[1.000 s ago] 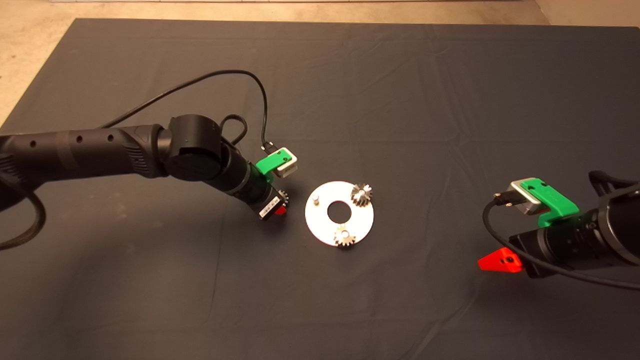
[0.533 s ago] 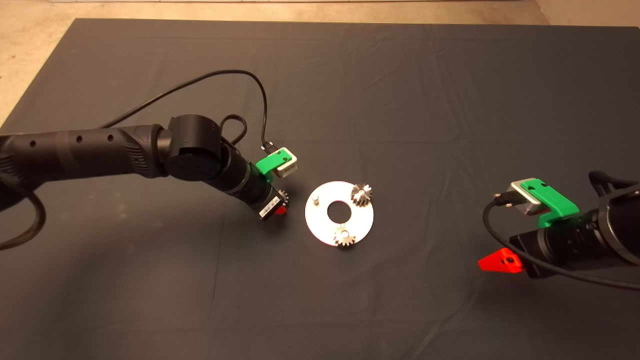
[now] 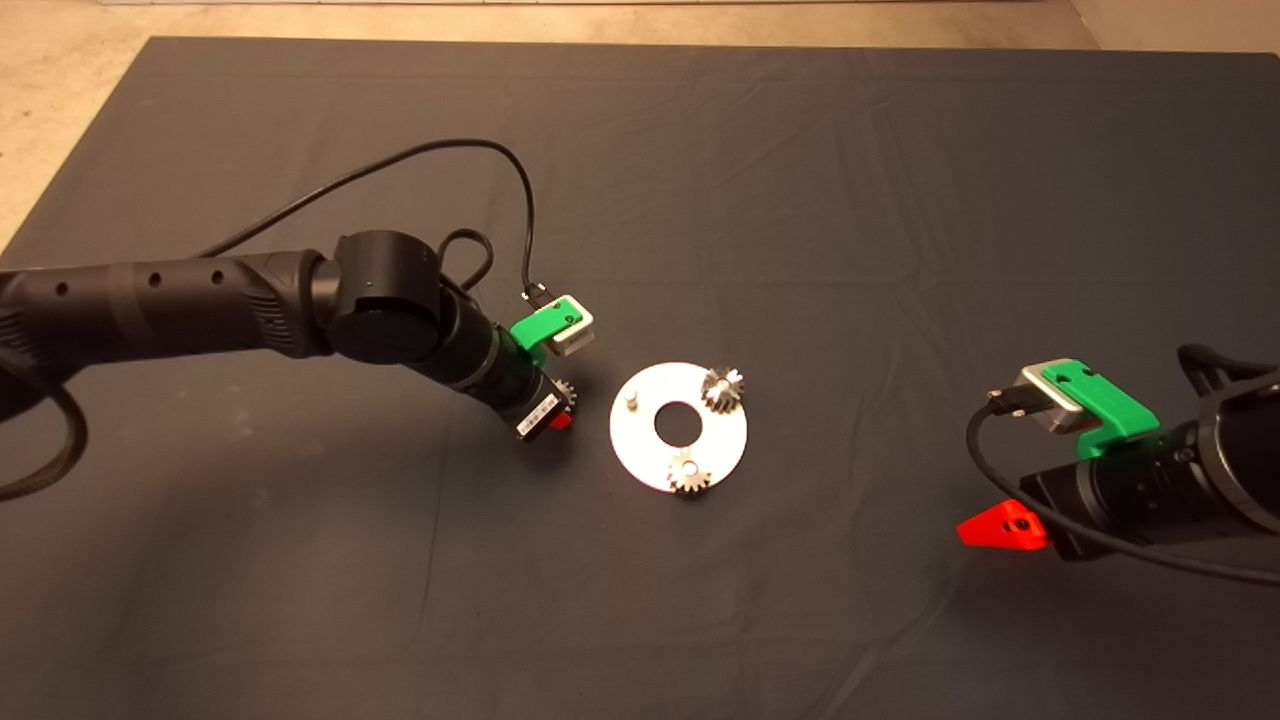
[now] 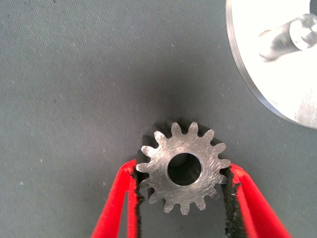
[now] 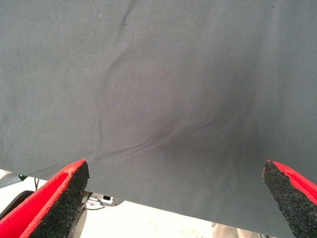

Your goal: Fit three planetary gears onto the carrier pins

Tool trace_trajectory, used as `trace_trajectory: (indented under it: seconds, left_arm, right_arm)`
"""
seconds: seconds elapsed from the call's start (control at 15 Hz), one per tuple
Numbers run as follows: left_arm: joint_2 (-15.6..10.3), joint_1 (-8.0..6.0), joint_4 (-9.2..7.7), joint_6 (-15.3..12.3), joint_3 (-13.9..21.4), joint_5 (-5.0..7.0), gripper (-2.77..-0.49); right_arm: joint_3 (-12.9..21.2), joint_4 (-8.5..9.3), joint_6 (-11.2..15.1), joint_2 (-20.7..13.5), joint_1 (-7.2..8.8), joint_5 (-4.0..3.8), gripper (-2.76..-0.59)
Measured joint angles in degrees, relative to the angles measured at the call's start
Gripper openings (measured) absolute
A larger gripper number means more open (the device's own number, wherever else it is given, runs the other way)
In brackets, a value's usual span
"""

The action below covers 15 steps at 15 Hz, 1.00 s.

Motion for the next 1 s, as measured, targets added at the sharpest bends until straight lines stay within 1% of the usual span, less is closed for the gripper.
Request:
trace_trajectory:
  seconds: [0.13, 0.27, 0.33, 0.47, 0.53, 0.6, 0.73, 0.8, 0.93, 1.0]
  left_arm:
    - [-0.2, -0.02, 0.21, 0.0, 0.1, 0.18, -2.53]
    - [-0.2, 0.0, 0.38, 0.0, 0.3, 0.46, -2.59]
    - [-0.3, -0.02, 0.51, 0.0, 1.0, 0.66, -2.6]
    - [-0.5, -0.05, 0.52, 0.0, 3.3, 1.49, -2.61]
    - [-0.3, -0.31, 0.44, 0.0, 4.3, 1.47, -2.66]
    - [-0.1, -0.98, 0.44, 0.0, 4.7, 1.53, -2.66]
    - [0.1, -3.08, 0.57, -0.1, 5.2, 1.88, -2.67]
    - [0.3, -3.78, 0.88, -0.2, 5.9, 2.02, -2.67]
    - [0.9, -3.77, 0.63, -0.5, 6.8, 2.5, -2.67]
    - [1.2, -3.83, 0.68, -0.5, 6.9, 2.46, -2.67]
  right_arm:
    - [0.0, 0.09, 0.0, 0.0, 0.0, 0.02, -0.74]
    - [0.0, 0.17, 0.0, 0.0, 0.0, 0.01, -0.73]
    - [0.0, 0.33, 0.0, 0.0, 0.0, 0.01, -0.74]
    - [0.0, 0.63, 0.0, 0.0, 0.0, 0.02, -0.74]
    - [0.0, 0.78, 0.0, 0.0, 0.0, 0.0, -0.73]
    - [0.0, 1.05, 0.0, 0.0, 0.0, 0.04, -0.74]
    - [0.1, 1.4, -0.1, 0.0, 0.0, -0.01, -0.74]
    - [0.1, 1.6, -0.3, 0.0, 0.0, 0.0, -0.74]
    - [0.1, 1.95, -0.3, 0.0, 0.0, 0.03, -0.73]
    - [0.1, 2.07, -0.3, 0.0, 0.0, 0.02, -0.74]
